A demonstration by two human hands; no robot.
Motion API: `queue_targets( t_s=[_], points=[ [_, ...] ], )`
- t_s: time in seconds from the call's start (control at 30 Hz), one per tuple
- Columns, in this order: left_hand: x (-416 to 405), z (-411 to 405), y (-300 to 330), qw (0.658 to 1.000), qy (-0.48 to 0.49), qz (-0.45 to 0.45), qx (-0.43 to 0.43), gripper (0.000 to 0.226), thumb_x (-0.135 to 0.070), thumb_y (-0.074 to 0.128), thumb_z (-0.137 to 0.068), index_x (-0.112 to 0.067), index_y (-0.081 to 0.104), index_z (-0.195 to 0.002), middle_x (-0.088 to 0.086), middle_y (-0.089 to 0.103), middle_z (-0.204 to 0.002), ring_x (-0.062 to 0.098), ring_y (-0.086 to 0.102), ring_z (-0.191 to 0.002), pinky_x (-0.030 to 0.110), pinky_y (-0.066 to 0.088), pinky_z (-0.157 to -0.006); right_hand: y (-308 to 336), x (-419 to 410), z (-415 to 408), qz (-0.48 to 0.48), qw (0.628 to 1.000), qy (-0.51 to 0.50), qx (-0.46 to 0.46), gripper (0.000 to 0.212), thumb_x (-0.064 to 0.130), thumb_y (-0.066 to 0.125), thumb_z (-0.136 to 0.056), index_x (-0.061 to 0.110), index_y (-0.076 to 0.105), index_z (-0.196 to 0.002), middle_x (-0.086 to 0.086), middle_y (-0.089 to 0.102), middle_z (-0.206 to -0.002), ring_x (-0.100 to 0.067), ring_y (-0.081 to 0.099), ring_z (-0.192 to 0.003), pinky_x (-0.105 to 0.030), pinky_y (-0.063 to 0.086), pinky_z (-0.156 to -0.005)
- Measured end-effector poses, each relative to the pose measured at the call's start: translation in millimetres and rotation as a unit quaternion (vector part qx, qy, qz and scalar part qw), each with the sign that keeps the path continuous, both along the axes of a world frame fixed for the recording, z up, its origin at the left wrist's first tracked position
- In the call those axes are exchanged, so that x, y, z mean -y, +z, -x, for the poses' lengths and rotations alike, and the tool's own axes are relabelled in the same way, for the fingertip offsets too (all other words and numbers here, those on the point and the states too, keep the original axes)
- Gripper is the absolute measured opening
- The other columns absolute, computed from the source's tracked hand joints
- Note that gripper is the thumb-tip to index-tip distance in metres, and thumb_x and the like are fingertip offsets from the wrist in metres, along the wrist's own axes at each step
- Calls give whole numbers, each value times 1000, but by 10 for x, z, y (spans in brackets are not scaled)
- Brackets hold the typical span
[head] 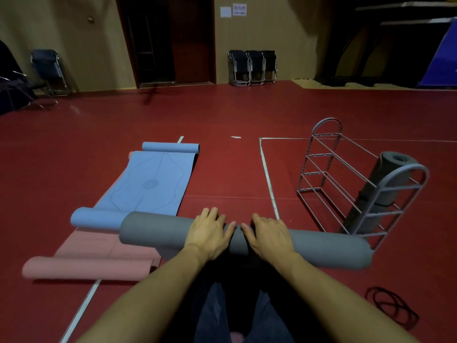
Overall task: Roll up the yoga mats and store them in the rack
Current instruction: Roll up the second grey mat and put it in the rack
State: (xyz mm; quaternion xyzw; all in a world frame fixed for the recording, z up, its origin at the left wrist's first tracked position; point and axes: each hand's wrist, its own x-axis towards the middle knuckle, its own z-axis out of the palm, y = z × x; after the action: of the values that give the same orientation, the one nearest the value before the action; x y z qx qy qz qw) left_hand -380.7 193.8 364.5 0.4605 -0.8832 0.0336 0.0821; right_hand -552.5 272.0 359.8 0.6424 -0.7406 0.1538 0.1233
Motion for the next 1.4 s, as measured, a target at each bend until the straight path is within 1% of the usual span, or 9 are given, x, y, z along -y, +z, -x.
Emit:
queue_targets(
  t_s=[0.07, 0.2, 0.43, 0.57, 0.83, 0.97, 1.13, 1.23, 1.4],
  points=[
    [23, -10, 40, 999, -8, -11, -36, 53, -57, 30, -105, -18, 54, -133, 3, 60, -124, 27, 51, -113, 40, 42, -97, 26, 1, 17, -40, 999, 0, 20, 40, 55, 38, -104, 20, 53, -94, -9, 73, -96, -34, 68, -92, -41, 41, -81],
    [69, -17, 113, 999, -1, -23, -25, 44, -59, 31, -105, -20, 52, -107, 4, 65, -110, 27, 55, -103, 40, 40, -92, 81, 5, 53, -54, 998, -7, 11, 52, 58, 37, -103, 16, 67, -106, -7, 60, -113, -29, 54, -110, -43, 40, -90],
    [226, 40, 56, 998, 17, -65, -16, 55, -61, 27, -105, -20, 62, -112, 5, 67, -114, 30, 61, -107, 43, 40, -95, 188, 96, 104, -95, 995, 9, 6, 51, 58, 35, -104, 16, 56, -123, -9, 66, -116, -31, 61, -108, -42, 44, -91],
    [318, 97, -4, 995, 32, -94, -32, 56, -59, 26, -106, -19, 65, -111, 4, 52, -115, 32, 61, -105, 43, 37, -97, 169, 206, 136, -98, 995, 7, 3, 47, 59, 35, -104, 16, 52, -112, -11, 70, -111, -34, 65, -102, -42, 45, -84],
    [539, 226, -69, 996, 26, -75, -36, 47, -54, 25, -108, -20, 57, -100, 8, 66, -110, 35, 62, -104, 44, 38, -92, -24, 448, 231, -73, 997, -16, 23, 58, 58, 32, -104, 14, 70, -101, -9, 64, -103, -31, 58, -102, -43, 45, -86],
    [674, 272, -127, 992, 41, -111, -50, 46, -57, 24, -108, -21, 48, -92, 11, 70, -112, 35, 64, -103, 42, 40, -86, -101, 545, 264, -64, 998, 1, -2, 69, 62, 27, -98, 14, 73, -81, -6, 66, -81, -30, 63, -81, -42, 49, -71],
    [898, 351, -218, 984, 78, -158, -29, 70, -65, 16, -105, -20, 71, -104, 14, 73, -113, 34, 66, -106, 41, 47, -88, -101, 595, 335, -93, 995, 21, 5, 57, 71, 31, -99, 19, 54, -102, -7, 70, -101, -30, 66, -96, -40, 47, -79],
    [986, 407, -302, 984, 79, -159, -22, 80, -65, 14, -105, -14, 75, -111, 14, 62, -136, 32, 59, -121, 42, 46, -99, -115, 637, 366, -123, 992, 21, 16, 57, 71, 31, -100, 20, 54, -98, -8, 70, -104, -31, 65, -99, -40, 45, -82],
    [1027, 412, -347, 984, 55, -164, -51, 56, -60, 20, -107, -18, 58, -103, 12, 66, -123, 34, 62, -111, 43, 46, -88, -163, 784, 394, -132, 991, 17, 22, 70, 71, 32, -99, 12, 69, -103, -9, 60, -106, -29, 56, -105, -41, 44, -92]
  ],
)
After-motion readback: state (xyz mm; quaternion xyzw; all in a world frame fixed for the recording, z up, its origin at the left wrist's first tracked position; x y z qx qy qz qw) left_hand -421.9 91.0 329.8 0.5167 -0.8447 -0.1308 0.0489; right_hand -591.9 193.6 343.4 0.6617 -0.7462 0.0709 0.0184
